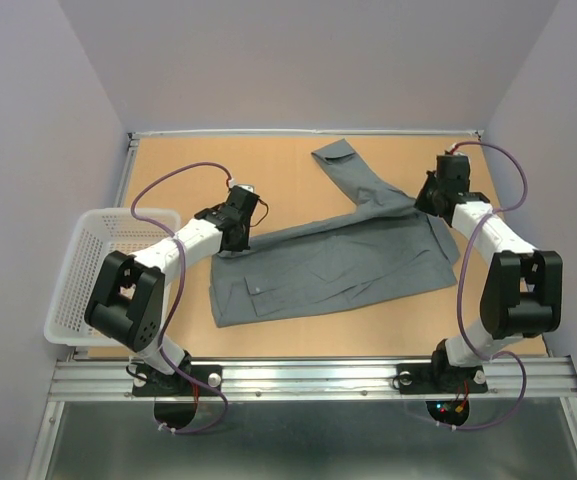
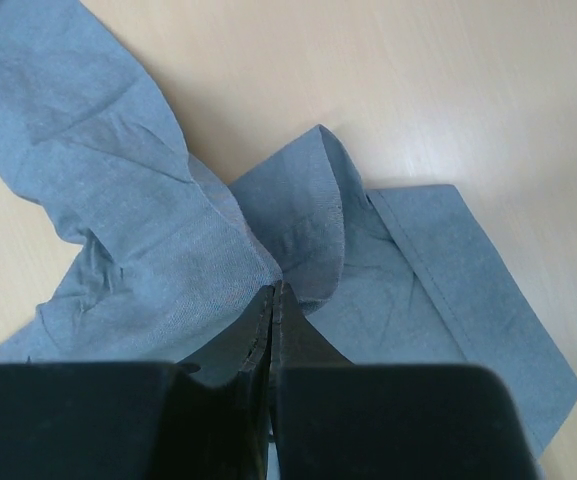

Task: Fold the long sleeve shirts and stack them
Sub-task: Fold the shirt

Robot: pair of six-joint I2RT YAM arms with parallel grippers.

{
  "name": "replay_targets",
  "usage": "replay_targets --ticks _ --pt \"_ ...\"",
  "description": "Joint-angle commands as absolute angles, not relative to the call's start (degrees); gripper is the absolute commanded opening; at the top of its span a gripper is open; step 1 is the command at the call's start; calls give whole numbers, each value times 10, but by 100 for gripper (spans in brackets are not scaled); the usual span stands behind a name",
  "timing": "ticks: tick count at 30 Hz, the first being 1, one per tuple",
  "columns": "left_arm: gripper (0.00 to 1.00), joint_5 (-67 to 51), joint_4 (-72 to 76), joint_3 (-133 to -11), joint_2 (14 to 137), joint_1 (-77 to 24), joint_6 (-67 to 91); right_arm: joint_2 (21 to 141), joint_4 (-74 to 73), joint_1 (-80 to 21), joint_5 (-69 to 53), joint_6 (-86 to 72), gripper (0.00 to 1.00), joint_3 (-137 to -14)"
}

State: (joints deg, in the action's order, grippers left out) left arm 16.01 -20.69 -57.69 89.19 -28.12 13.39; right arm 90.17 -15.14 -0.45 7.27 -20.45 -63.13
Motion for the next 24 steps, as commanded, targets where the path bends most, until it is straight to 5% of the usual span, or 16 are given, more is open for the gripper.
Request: replay_targets --ticks 1,8,12,15,19,24 --pt "1 186 -223 -573 887 -281 134 873 -127 -3 103 -218 0 -595" --pt "5 170 -229 -564 886 -289 137 849 -127 -3 112 -256 1 -538" --pt "13 150 -230 -551 875 -296 146 826 -127 -3 120 -272 9 -507" --pt "27 134 -230 -544 864 -306 145 814 -127 -2 118 -273 21 -497" --pt "74 112 -235 -532 825 -314 144 783 -131 -3 117 -264 46 -490" --pt "86 105 -251 -573 794 -314 149 749 -138 -4 70 -233 64 -511"
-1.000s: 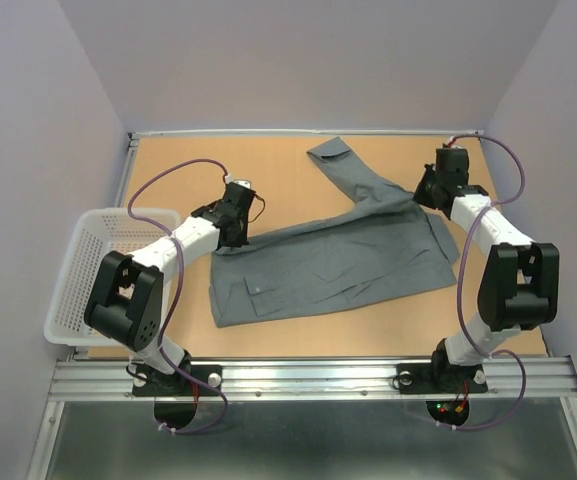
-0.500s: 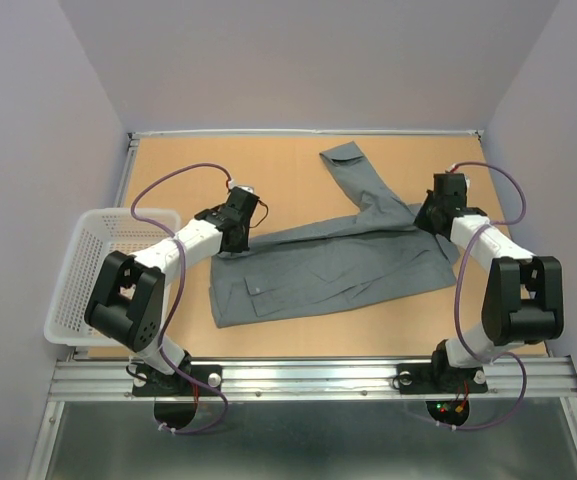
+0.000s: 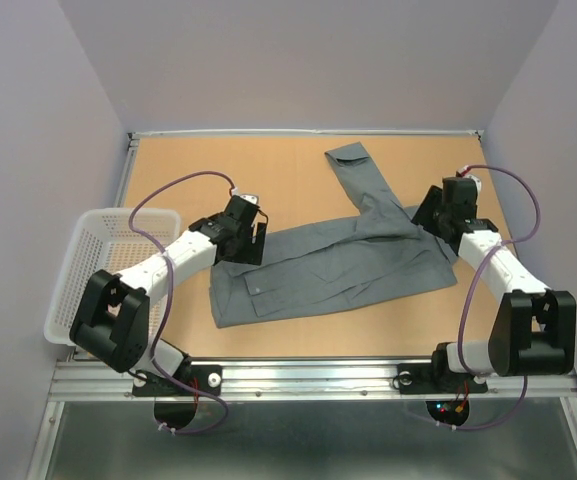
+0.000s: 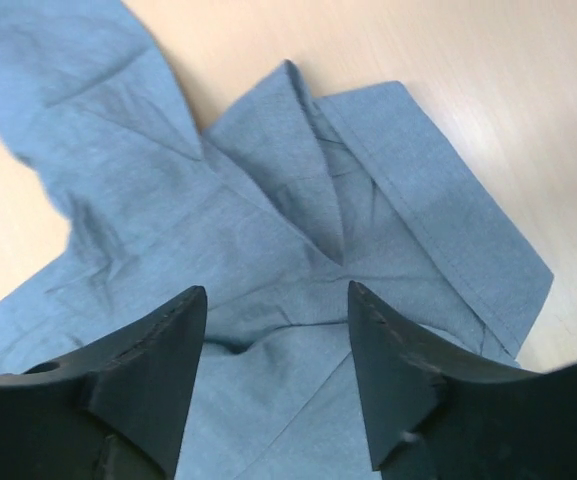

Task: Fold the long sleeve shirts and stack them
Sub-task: Fold the shirt

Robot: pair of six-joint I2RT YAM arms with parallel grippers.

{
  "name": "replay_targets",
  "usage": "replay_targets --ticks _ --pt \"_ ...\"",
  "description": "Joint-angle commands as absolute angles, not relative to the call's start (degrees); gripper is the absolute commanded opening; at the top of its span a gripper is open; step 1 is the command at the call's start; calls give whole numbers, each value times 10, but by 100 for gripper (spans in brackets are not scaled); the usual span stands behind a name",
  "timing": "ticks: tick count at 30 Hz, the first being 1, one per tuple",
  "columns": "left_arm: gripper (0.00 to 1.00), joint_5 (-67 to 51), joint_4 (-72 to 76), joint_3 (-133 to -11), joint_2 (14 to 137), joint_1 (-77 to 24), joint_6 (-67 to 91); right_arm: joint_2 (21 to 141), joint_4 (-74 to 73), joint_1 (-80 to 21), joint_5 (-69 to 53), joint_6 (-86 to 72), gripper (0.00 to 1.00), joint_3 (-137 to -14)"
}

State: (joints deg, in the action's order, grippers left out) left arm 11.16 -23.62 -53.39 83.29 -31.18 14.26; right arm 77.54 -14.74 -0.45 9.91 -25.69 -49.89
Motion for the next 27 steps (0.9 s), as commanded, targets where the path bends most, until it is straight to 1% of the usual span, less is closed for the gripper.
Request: replay_targets --ticks 1,5,8,10,13,15,19,20,23,25,27 --pt "86 104 -251 -582 795 -314 157 751 -139 -4 56 -230 65 -517" --pt "84 82 -216 -606 814 -312 184 788 -138 -4 -18 -225 67 -563" --pt "83 59 -186 -606 852 -311 203 825 -138 -4 -33 -228 67 -584" --pt "83 51 -176 -605 887 -309 210 854 -138 -4 -23 -242 66 -586" --pt "82 55 -152 -604 928 -306 214 888 -128 -2 -5 -265 58 -589" --pt "81 59 -149 -603 947 -301 212 903 -120 -4 -2 -276 56 -588" --pt "80 57 -144 -599 992 -293 209 925 -114 -3 52 -304 51 -582" --pt "80 55 -145 -597 997 -291 210 925 -115 11 65 -306 51 -580" --pt "80 44 -159 -601 1011 -285 204 915 -116 11 76 -277 52 -599" --pt "80 47 -164 -612 1019 -284 198 913 -115 11 61 -238 53 -624" --pt "80 54 -171 -628 1026 -282 186 938 -110 11 19 -194 57 -675"
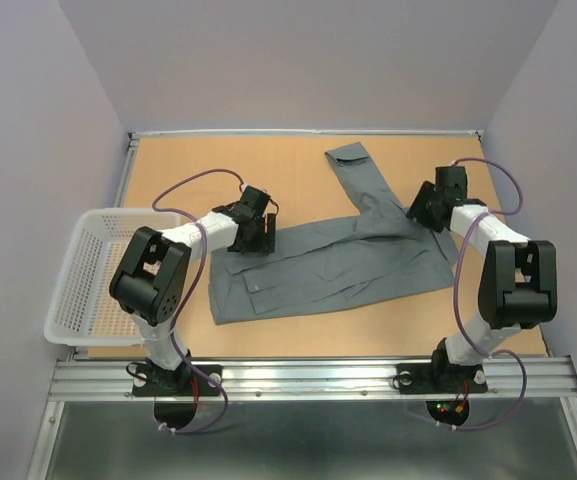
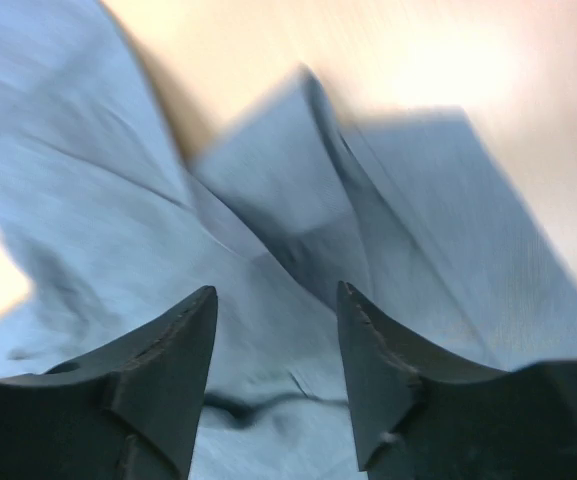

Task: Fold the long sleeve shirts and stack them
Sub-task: Fold the shirt

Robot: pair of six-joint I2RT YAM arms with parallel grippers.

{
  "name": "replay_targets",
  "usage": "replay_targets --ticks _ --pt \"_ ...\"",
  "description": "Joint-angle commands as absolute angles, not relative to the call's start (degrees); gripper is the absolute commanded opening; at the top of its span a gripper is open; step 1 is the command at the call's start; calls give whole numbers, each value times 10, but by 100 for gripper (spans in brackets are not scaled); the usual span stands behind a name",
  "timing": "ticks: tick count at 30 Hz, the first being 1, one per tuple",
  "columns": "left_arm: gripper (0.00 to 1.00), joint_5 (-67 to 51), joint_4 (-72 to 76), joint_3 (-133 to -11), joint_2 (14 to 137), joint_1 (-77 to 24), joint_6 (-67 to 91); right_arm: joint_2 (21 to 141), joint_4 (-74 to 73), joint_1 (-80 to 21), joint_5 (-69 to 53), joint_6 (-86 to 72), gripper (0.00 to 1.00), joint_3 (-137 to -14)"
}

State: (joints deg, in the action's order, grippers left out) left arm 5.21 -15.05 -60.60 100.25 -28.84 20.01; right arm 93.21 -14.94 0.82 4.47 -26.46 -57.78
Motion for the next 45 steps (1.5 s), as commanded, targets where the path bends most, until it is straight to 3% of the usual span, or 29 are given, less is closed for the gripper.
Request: replay_targets --ticks 1,6,14,18,37,41,43,44,45 --pt "81 60 -175 -635 1030 -281 182 950 -108 11 5 -180 59 -692" --pt "81 89 -190 -678 1042 -280 153 1023 -94 11 -84 -120 68 -802" --pt "89 102 -192 -694 999 -280 134 1145 -91 2 -159 -19 69 -927" --pt "98 117 -202 -699 982 -280 138 1196 -91 -12 -156 17 69 -965" --pt "99 143 -229 -724 977 -280 143 1334 -92 -80 -22 97 67 -1015" --pt "99 147 -227 -713 970 -281 145 1340 -92 -85 -19 86 57 -998" --pt "98 147 -227 -710 967 -280 149 1339 -92 -85 -20 84 35 -985" --pt "98 145 -225 -709 965 -281 149 1336 -93 -85 -18 85 18 -979" --pt "98 145 -223 -709 964 -281 149 1334 -93 -85 -18 86 12 -979"
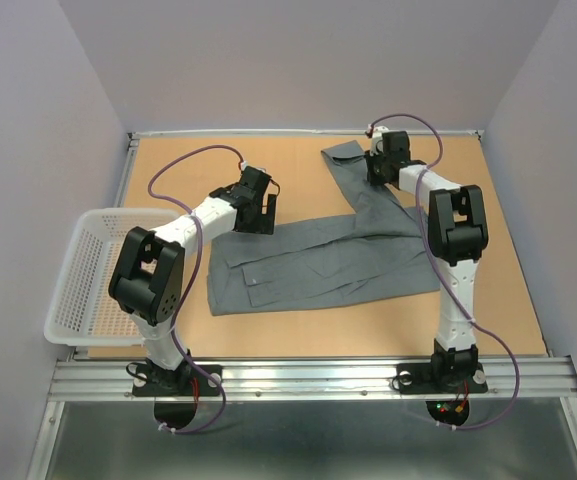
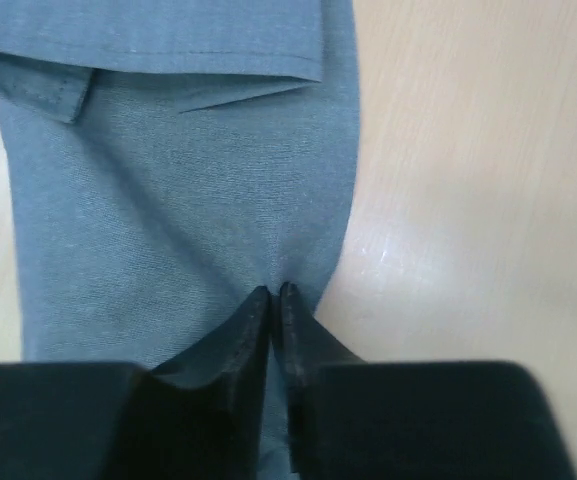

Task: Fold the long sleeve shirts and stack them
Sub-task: Fold the shirt

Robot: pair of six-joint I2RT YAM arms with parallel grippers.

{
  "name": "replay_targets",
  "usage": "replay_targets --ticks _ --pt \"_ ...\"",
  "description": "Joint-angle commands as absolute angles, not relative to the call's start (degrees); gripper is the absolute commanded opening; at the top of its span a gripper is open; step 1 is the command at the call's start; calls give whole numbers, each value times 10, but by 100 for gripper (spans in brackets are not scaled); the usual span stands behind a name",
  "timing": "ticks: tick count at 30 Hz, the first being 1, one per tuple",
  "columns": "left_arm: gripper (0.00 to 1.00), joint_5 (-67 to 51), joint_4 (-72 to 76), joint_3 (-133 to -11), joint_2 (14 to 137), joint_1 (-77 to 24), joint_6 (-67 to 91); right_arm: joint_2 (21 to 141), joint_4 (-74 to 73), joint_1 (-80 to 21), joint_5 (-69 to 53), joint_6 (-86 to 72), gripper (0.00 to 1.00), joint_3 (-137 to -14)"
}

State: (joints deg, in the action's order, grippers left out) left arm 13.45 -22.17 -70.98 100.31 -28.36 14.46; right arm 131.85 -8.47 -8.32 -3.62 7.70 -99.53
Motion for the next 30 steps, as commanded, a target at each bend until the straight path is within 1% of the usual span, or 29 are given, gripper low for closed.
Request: replay_targets --ticks 1,3,8,11,12,13,19,22,26,28,30 --pt "98 145 -223 -709 960 -281 150 1332 -95 -85 -17 91 8 -979" --pt "98 144 -223 -712 958 -280 150 1318 -99 -85 -13 95 0 -982" --pt "98 144 -222 -719 945 -281 154 1262 -111 -86 -16 106 0 -990" --pt "98 146 -222 -720 937 -280 156 1188 -116 -90 -39 102 1 -959" --pt "98 146 -222 -720 934 -281 158 1187 -116 -92 -47 99 0 -949" --pt "98 146 -221 -718 933 -281 159 1153 -119 -95 -55 97 1 -938" --pt "98 139 -212 -699 924 -281 171 1028 -129 -145 -90 61 0 -801" --pt "98 133 -208 -690 920 -281 179 985 -129 -174 -116 38 1 -739" --pt "98 122 -199 -679 908 -281 185 925 -132 -215 -147 -3 1 -620" --pt "98 115 -196 -674 903 -281 190 891 -131 -235 -169 -37 3 -582" --pt "98 103 -192 -671 900 -281 193 863 -131 -247 -181 -49 10 -535"
